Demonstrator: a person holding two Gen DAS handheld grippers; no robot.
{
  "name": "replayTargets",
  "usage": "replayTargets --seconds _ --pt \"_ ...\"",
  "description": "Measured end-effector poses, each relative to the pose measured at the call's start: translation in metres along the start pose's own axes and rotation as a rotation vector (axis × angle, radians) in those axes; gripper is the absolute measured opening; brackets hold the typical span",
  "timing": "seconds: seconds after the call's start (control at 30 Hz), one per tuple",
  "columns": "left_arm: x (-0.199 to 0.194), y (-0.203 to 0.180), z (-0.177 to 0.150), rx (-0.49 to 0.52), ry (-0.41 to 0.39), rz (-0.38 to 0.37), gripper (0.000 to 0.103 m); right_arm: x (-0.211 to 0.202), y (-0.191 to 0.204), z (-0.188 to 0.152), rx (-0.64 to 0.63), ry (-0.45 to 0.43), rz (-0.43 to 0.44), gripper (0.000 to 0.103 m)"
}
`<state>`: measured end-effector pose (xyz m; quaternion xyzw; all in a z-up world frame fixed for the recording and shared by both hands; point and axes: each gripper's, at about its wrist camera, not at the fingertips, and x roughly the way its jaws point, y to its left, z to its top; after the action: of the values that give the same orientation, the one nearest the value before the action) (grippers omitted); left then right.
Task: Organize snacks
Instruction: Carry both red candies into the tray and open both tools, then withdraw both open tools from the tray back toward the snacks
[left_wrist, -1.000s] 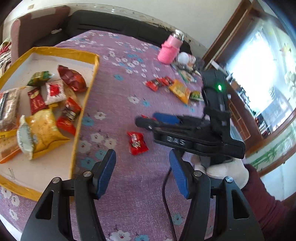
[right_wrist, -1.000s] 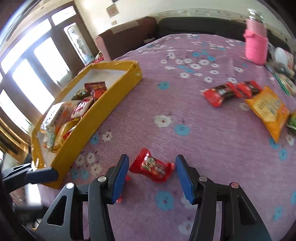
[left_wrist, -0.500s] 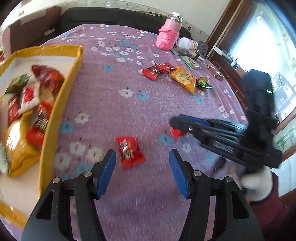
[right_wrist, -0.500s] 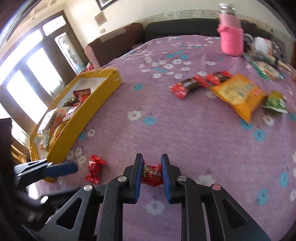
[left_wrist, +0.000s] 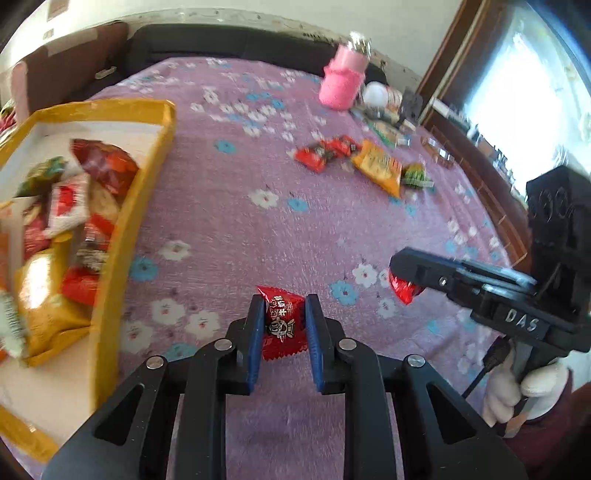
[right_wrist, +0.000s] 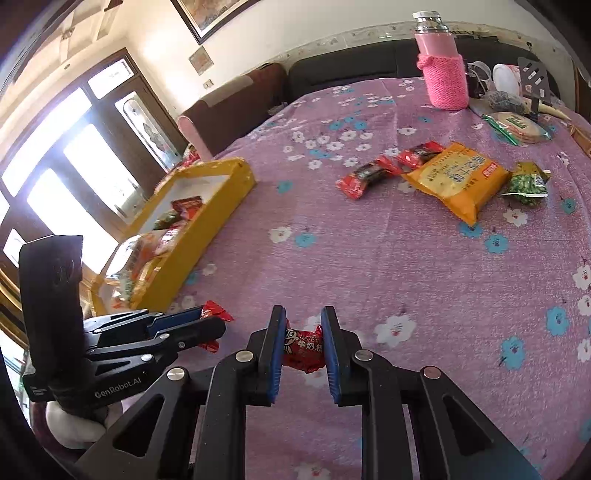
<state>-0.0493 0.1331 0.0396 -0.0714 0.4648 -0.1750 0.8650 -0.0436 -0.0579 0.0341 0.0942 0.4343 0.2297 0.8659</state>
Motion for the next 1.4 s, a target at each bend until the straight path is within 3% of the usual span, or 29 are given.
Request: replayTargets --seconds 0.13,0.3,0.57,0.8,1.0,1.23,1.4 --pt "-0.041 0.021 0.003 -0.061 -0.085 0.006 0.019 -0.007 0.023 0.005 -0.022 -0.011 0.038 0.020" --pt "-0.081 0.066 -0.003 -0.158 -0.162 0.086 0.019 -0.002 0.073 0.015 -0.070 0.000 0.116 0.019" --pt "-0.106 0.136 -0.019 -0.299 -0.214 0.209 0.019 0.038 0.159 0.019 -0.151 0.079 0.216 0.019" --pt "-0.103 0.163 -0.025 -0.347 -0.211 0.199 0.019 0.080 0.208 0.015 -0.194 0.158 0.245 0.019" --pt "-0.107 0.176 -0.029 -0.374 -0.223 0.153 0.021 0.108 0.225 0.004 -0.221 0.212 0.225 0.023" --pt "-0.118 0.170 -0.029 -0.381 -0.260 0.160 0.038 0.101 0.229 0.001 -0.240 0.169 0.203 0.027" --pt "-0.127 0.146 -0.023 -0.354 -0.277 0.284 0.058 0.074 0.217 0.000 -0.217 0.100 0.189 0.036"
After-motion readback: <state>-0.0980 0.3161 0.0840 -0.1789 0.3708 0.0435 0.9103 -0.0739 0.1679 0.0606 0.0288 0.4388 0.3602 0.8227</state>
